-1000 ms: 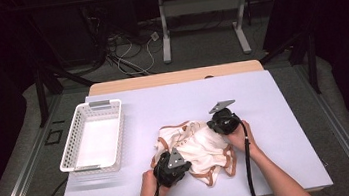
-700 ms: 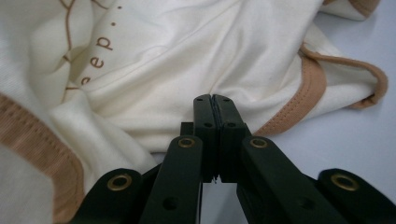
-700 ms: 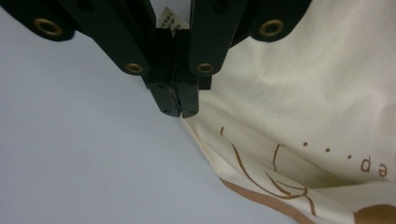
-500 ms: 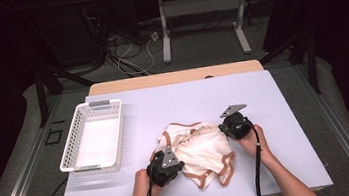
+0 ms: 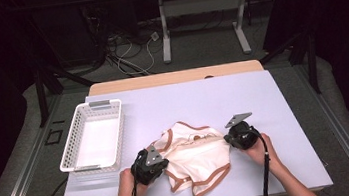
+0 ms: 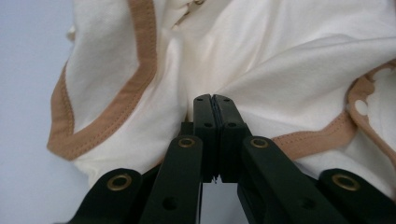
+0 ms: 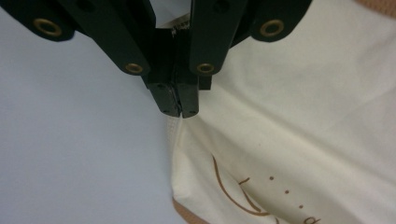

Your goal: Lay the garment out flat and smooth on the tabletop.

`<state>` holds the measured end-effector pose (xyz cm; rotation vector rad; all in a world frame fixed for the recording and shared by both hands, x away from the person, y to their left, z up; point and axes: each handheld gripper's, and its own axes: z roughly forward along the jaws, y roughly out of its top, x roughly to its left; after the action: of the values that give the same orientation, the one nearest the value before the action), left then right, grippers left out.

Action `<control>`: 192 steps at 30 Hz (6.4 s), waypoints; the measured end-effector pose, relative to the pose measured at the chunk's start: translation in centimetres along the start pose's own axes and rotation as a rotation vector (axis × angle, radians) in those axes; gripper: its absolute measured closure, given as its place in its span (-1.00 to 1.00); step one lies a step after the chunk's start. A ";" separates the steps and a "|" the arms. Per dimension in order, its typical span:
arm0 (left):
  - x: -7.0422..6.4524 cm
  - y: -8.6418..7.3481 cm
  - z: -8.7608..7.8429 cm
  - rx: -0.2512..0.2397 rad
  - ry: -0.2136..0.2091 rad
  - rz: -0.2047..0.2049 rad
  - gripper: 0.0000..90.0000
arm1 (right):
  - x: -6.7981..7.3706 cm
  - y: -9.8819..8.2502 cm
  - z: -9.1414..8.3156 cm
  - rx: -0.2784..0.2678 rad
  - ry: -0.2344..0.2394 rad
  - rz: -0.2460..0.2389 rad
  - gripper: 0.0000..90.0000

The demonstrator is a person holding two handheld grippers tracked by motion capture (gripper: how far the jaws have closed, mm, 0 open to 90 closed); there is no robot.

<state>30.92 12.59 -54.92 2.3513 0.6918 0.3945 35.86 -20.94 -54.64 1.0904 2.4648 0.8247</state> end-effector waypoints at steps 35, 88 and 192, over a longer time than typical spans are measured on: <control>1.0 0.3 1.1 -0.025 -0.106 -0.048 0.40 | 0.5 5.8 5.1 -0.026 0.115 -0.079 0.15; 2.5 0.3 -0.8 0.037 -0.025 -0.093 0.16 | -0.8 2.9 -0.3 -0.059 0.000 -0.005 0.21; 3.3 2.6 2.2 0.089 0.060 -0.049 0.32 | -0.8 0.6 1.0 -0.021 -0.002 0.141 0.18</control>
<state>35.60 11.66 -54.54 2.4091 0.8084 0.4219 37.17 -20.88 -55.00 1.2687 2.3940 0.8873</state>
